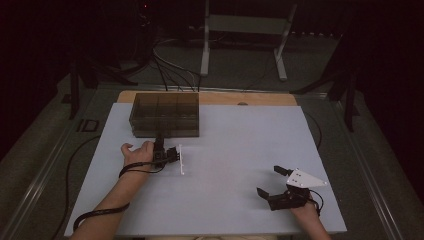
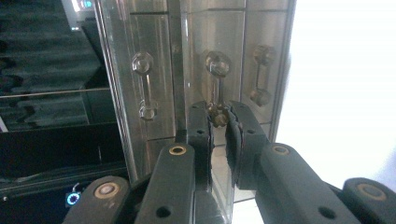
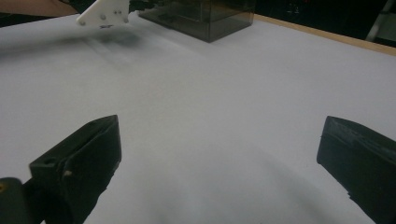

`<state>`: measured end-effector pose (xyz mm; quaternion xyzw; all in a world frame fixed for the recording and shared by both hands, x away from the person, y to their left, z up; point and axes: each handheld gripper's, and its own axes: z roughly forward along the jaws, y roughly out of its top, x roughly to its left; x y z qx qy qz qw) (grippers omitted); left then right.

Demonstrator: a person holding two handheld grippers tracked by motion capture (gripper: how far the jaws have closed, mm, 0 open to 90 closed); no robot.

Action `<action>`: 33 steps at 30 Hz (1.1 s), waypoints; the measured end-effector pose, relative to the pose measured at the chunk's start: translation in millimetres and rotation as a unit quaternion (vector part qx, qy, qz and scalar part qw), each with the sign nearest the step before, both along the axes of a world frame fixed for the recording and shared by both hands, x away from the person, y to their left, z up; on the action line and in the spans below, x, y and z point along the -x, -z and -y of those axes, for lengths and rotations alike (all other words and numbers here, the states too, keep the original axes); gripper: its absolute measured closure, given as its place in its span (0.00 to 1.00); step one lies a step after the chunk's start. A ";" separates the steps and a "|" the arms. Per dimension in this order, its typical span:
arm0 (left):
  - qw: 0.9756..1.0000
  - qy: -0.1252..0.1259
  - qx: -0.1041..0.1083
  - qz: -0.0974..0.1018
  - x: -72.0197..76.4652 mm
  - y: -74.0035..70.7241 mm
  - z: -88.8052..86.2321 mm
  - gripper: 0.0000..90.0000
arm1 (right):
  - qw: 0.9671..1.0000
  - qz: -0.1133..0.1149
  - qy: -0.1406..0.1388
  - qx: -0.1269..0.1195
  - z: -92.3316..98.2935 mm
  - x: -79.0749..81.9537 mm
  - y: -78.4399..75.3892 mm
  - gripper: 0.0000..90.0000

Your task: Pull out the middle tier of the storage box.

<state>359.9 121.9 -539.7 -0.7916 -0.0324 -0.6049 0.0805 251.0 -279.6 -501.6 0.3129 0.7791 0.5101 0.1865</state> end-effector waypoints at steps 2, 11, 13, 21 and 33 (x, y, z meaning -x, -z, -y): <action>1.000 0.001 -0.002 0.001 2.2 -0.1 0.4 0.90 | 1.000 0.000 0.001 0.000 -0.1 0.2 -0.1 0.00; 1.000 0.009 0.002 -0.002 6.8 -0.5 -2.0 0.90 | 1.000 0.000 0.001 -0.002 0.0 0.2 -0.3 0.00; 1.000 0.006 -0.002 -0.005 7.3 -1.1 -1.9 0.90 | 1.000 0.000 0.001 -0.001 0.0 0.2 -0.2 0.00; 1.000 0.015 0.001 -0.012 5.3 -3.1 -4.5 0.90 | 1.000 0.000 0.000 -0.001 -0.3 0.0 0.0 0.00; 0.995 0.032 0.070 -0.065 7.1 -17.8 -13.2 0.87 | 1.000 -0.001 0.001 0.001 -0.6 -0.1 0.3 0.00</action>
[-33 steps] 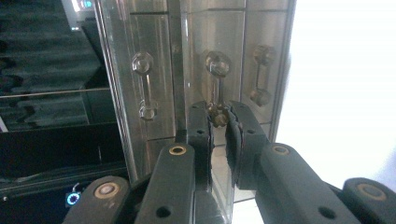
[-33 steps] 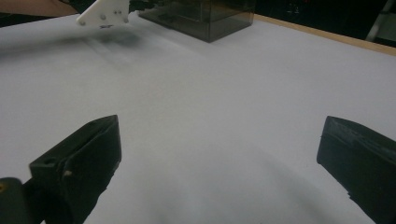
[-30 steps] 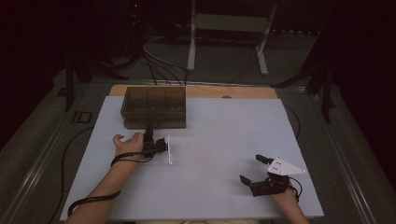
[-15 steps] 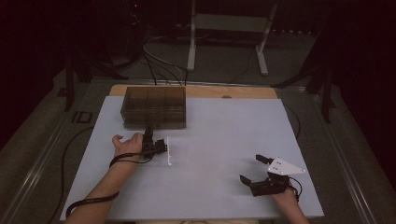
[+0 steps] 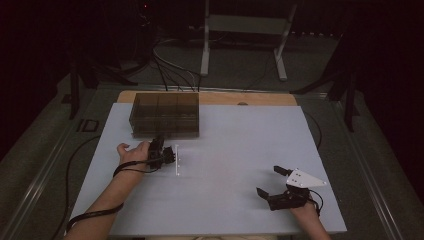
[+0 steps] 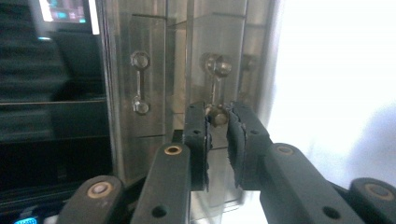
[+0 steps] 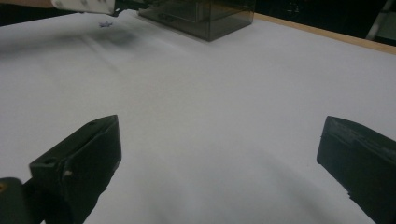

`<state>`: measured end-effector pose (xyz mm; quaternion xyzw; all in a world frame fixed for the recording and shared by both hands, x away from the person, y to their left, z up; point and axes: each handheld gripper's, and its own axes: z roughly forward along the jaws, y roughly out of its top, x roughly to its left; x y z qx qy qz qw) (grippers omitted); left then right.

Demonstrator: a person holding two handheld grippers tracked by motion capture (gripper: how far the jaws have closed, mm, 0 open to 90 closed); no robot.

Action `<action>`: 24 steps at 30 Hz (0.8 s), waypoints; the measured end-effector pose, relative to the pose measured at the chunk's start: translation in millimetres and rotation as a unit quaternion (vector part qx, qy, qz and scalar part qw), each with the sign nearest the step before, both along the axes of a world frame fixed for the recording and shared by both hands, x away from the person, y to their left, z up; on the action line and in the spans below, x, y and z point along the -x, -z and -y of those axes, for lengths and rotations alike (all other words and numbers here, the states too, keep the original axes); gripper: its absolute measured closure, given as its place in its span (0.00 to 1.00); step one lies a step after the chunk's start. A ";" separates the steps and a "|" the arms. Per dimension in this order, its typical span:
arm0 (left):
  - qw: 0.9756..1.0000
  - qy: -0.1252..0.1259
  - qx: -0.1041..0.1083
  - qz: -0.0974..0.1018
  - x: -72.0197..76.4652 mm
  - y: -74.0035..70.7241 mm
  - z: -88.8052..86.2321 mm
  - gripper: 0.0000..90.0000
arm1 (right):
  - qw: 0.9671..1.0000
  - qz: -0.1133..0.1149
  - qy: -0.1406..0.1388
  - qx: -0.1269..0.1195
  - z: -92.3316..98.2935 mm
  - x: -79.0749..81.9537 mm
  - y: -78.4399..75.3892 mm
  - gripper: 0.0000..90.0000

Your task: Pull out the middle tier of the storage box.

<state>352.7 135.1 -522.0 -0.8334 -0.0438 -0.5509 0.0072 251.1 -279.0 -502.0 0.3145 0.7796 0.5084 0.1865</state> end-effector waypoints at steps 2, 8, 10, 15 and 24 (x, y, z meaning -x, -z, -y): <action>0.999 0.005 0.031 -0.019 1.6 -6.1 -2.7 0.85 | 1.000 0.000 0.000 -0.001 0.1 0.0 0.0 0.00; 0.991 0.018 0.106 -0.076 3.1 -23.2 -12.4 0.79 | 1.000 -0.001 0.000 0.000 -0.6 -0.1 0.1 0.00; 0.987 0.016 0.128 -0.092 2.5 -27.9 -16.4 0.77 | 1.000 -0.001 0.000 0.000 -0.6 0.0 0.0 0.00; 0.974 0.040 0.172 -0.142 2.3 -33.5 -27.4 0.67 | 1.000 -0.001 0.001 0.000 -0.1 -0.2 0.1 0.00; 0.951 0.023 0.232 -0.204 -6.6 -40.4 -43.5 0.20 | 1.000 -0.002 0.002 0.002 0.0 -0.3 0.4 0.00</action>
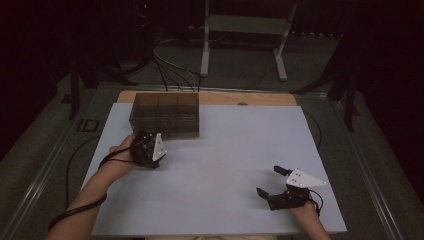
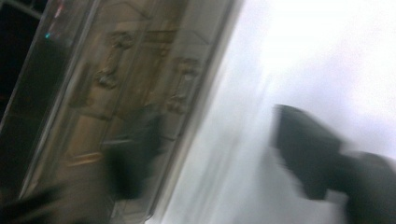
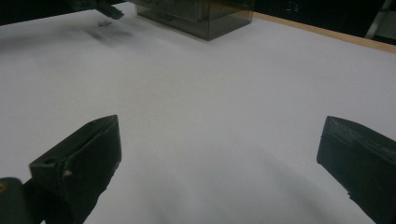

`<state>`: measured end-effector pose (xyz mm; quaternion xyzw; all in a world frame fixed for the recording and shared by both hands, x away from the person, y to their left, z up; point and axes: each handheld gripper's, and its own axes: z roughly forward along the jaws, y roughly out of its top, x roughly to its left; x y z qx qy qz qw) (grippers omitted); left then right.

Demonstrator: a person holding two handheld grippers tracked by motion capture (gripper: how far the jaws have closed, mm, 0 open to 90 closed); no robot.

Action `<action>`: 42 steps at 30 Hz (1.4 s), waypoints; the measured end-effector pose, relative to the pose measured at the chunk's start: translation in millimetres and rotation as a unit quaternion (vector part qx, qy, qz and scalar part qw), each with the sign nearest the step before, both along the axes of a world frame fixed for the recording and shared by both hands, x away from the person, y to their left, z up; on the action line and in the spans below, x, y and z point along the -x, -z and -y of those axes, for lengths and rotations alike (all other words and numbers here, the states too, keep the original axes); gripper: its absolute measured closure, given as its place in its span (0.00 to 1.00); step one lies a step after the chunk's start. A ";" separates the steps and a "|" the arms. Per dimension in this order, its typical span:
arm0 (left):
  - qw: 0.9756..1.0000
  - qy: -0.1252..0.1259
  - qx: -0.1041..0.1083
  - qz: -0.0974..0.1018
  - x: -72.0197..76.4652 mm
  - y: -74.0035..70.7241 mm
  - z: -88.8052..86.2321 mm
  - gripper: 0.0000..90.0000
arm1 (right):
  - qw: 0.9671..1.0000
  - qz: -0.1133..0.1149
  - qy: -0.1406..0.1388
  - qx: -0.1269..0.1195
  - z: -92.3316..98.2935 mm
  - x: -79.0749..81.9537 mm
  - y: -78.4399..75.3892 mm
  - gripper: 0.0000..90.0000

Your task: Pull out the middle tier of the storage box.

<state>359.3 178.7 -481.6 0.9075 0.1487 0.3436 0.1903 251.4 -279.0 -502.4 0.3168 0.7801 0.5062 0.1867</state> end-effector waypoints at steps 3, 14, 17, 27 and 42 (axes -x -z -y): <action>0.999 0.002 0.033 -0.022 -1.9 -4.4 -7.0 0.14 | 1.000 0.000 -0.001 0.000 -0.5 0.1 0.0 0.00; 0.993 0.000 0.086 -0.081 -5.8 -14.5 -24.8 0.00 | 1.000 0.001 -0.001 0.000 -0.2 0.2 0.0 0.00; 0.992 -0.003 0.082 -0.100 -7.5 -15.9 -27.3 0.00 | 1.000 0.002 0.000 -0.001 -0.1 0.3 -0.1 0.00; 0.986 0.012 0.112 -0.121 -10.4 -30.2 -39.4 0.05 | 1.000 0.002 0.000 -0.002 -0.1 0.2 0.0 0.00; 0.979 0.050 0.139 -0.142 -31.7 -46.8 -67.3 0.15 | 1.000 0.002 -0.001 -0.005 0.2 -0.3 0.3 0.00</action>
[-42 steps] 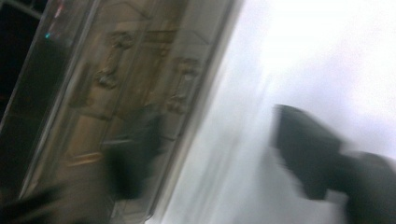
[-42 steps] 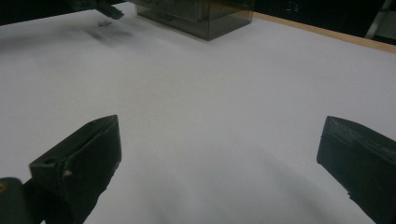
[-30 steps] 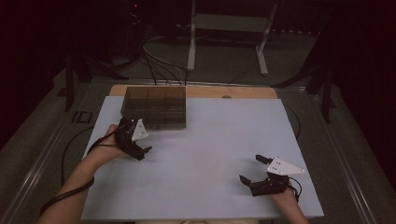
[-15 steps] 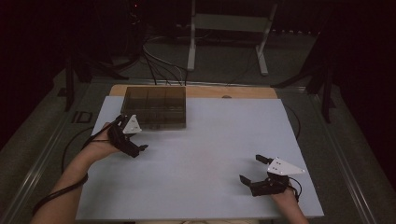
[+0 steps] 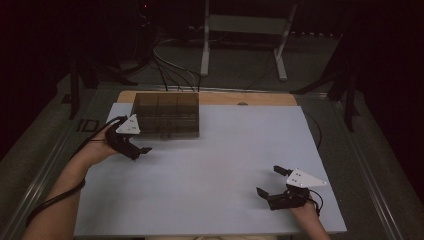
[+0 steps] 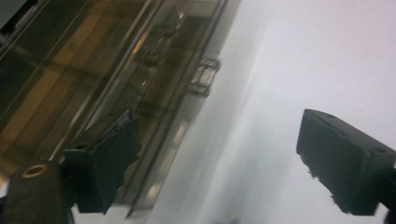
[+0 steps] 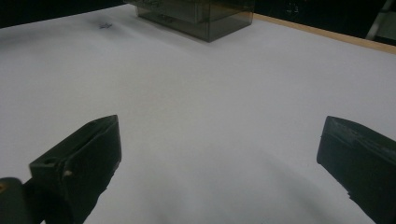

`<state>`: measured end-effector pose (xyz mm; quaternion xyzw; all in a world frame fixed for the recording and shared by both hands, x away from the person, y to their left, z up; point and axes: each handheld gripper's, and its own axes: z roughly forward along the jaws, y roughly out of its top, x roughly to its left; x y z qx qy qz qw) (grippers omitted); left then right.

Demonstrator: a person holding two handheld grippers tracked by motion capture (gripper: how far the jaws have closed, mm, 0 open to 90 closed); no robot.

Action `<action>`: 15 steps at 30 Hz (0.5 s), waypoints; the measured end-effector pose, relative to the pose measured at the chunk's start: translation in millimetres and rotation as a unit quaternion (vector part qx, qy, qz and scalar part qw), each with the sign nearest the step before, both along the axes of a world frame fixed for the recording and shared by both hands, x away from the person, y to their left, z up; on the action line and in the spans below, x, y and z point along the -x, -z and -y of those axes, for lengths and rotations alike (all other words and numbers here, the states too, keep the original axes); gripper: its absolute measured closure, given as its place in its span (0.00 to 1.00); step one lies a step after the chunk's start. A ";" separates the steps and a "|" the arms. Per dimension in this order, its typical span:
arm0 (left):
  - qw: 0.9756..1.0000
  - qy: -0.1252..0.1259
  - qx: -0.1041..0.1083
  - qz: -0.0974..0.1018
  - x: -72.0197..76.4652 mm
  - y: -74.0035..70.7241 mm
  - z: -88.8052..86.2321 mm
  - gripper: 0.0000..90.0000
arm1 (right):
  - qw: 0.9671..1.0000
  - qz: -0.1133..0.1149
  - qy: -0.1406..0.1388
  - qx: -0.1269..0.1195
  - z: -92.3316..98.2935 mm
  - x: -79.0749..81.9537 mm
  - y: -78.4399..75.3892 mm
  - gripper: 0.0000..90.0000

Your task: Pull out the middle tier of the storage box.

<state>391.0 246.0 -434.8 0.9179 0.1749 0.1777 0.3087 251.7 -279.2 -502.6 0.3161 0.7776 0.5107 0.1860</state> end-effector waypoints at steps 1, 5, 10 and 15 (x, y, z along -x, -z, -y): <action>1.000 -0.012 0.013 -0.024 -2.9 -1.2 -1.4 0.16 | 1.000 0.000 0.000 0.000 0.0 0.0 0.0 0.00; 0.999 -0.021 0.021 -0.039 -8.4 -3.2 -4.5 0.18 | 1.000 -0.001 0.000 0.000 -0.1 -0.1 0.2 0.00; 0.999 -0.020 0.017 -0.032 -15.3 -3.2 -8.0 0.21 | 1.000 -0.002 -0.001 -0.001 -0.1 -0.3 0.4 0.00; 0.999 -0.014 -0.015 -0.034 -22.1 2.8 -8.7 0.34 | 1.000 -0.004 0.000 -0.002 0.2 -0.5 0.6 0.00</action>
